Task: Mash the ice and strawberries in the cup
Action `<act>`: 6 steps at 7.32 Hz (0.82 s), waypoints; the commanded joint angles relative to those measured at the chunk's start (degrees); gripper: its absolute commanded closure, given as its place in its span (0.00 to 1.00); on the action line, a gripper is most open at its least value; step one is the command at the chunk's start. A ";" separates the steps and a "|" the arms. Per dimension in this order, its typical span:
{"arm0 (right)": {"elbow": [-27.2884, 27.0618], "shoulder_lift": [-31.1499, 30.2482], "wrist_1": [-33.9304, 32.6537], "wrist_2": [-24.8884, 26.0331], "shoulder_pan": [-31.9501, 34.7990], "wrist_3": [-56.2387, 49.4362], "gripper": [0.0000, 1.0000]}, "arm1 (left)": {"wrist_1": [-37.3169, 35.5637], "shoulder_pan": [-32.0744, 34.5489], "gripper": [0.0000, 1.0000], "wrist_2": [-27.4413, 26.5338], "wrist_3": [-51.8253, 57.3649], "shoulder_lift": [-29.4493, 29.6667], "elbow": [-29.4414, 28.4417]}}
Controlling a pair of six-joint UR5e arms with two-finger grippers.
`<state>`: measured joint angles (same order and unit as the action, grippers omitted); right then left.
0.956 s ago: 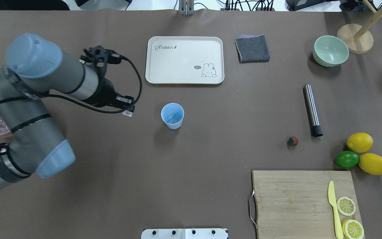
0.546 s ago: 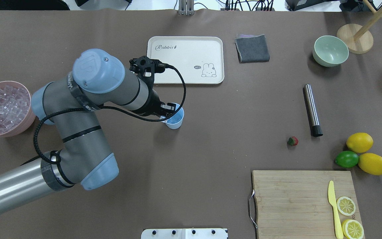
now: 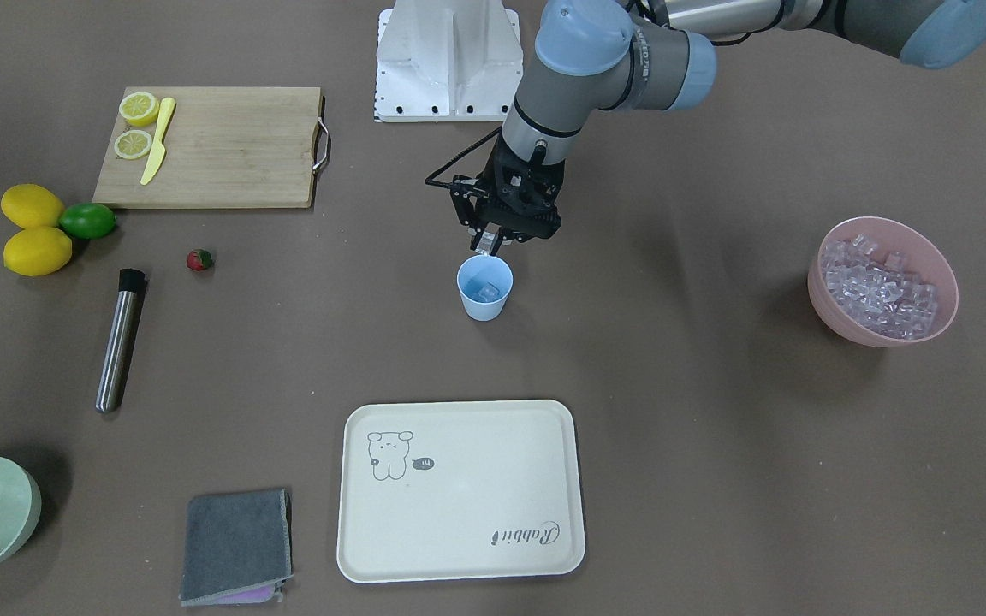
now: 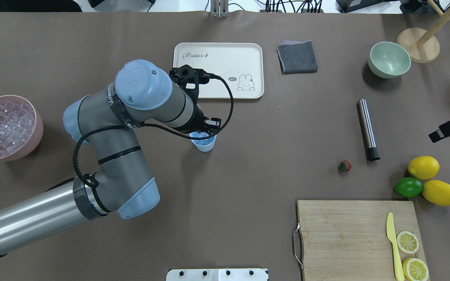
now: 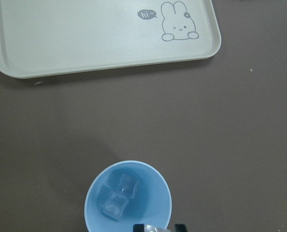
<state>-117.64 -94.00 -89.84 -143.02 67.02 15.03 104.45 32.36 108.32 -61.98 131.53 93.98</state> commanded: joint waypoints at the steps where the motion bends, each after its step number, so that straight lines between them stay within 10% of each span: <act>1: 4.06 5.90 0.01 0.29 -5.73 3.76 0.00 | 2.69 0.07 1.00 -0.83 0.19 0.05 -2.31; 2: 4.69 6.72 0.01 0.72 -8.19 3.78 0.00 | 2.60 0.07 0.33 -0.83 0.28 0.05 -2.40; 3: 4.96 7.60 0.01 2.73 -10.04 4.30 0.00 | 2.60 0.07 0.03 -0.83 0.45 -0.04 -2.31; 6: 5.92 12.43 0.01 11.85 -20.05 14.04 0.00 | 1.73 2.43 0.02 -0.65 2.20 -0.39 -1.09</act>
<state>-112.38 -83.58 -89.79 -135.78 51.38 25.42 106.71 33.73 107.53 -60.92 131.33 92.28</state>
